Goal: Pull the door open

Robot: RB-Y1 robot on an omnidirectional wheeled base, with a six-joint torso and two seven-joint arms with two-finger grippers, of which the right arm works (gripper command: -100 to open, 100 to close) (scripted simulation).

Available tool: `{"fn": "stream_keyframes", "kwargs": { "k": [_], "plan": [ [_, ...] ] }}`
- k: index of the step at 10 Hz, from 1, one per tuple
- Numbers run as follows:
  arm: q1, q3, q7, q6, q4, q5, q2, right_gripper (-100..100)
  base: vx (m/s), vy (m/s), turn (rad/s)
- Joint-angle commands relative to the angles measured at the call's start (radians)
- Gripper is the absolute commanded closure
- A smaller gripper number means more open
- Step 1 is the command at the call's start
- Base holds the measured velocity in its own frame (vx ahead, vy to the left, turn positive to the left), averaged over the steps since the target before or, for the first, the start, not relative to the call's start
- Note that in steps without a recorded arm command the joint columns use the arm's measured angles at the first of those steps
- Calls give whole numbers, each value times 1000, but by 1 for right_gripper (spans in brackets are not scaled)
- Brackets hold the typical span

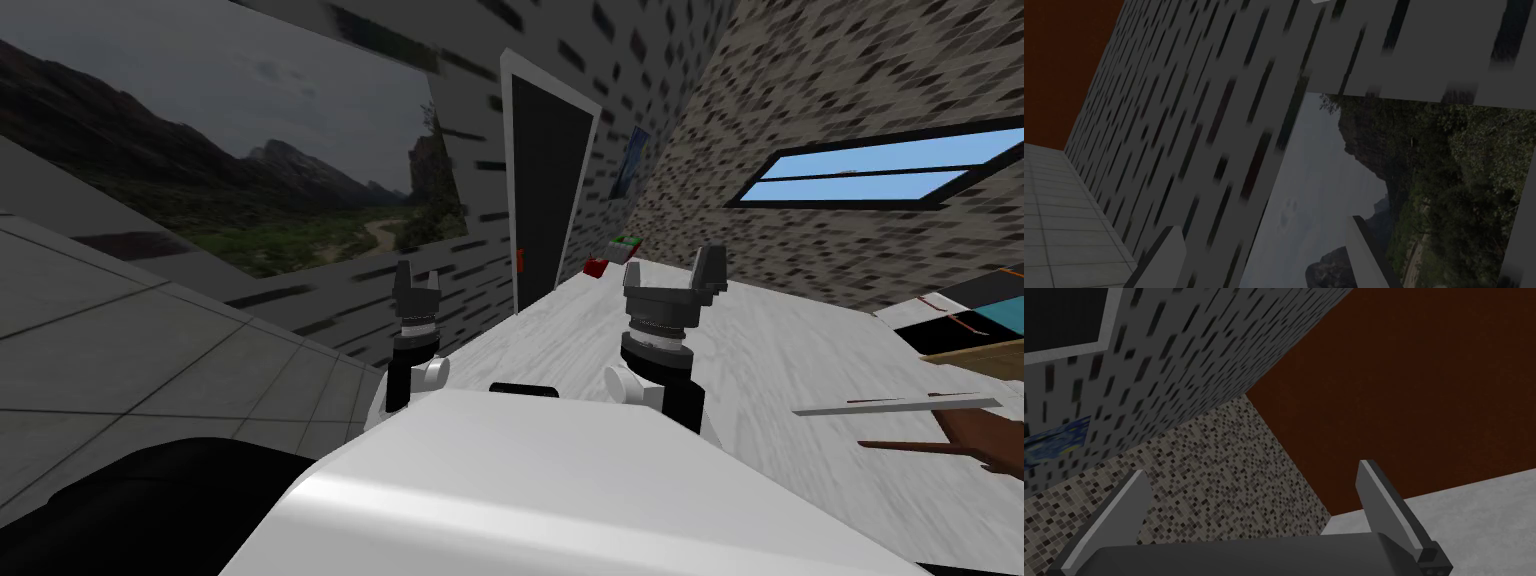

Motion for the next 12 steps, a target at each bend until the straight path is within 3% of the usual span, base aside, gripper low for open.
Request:
{"fn": "stream_keyframes", "kwargs": {
  "k": [1, 6, 12],
  "plan": [
    [-16, 0, 21, 2, 30, 6, -6, -100, 46, -19, 53],
    [-69, 1, 95, 9, 133, 28, -22, -100, 95, -31, 67],
    [-148, 2, 204, 20, 287, 60, -42, -100, 88, -38, 78]
  ]
}}
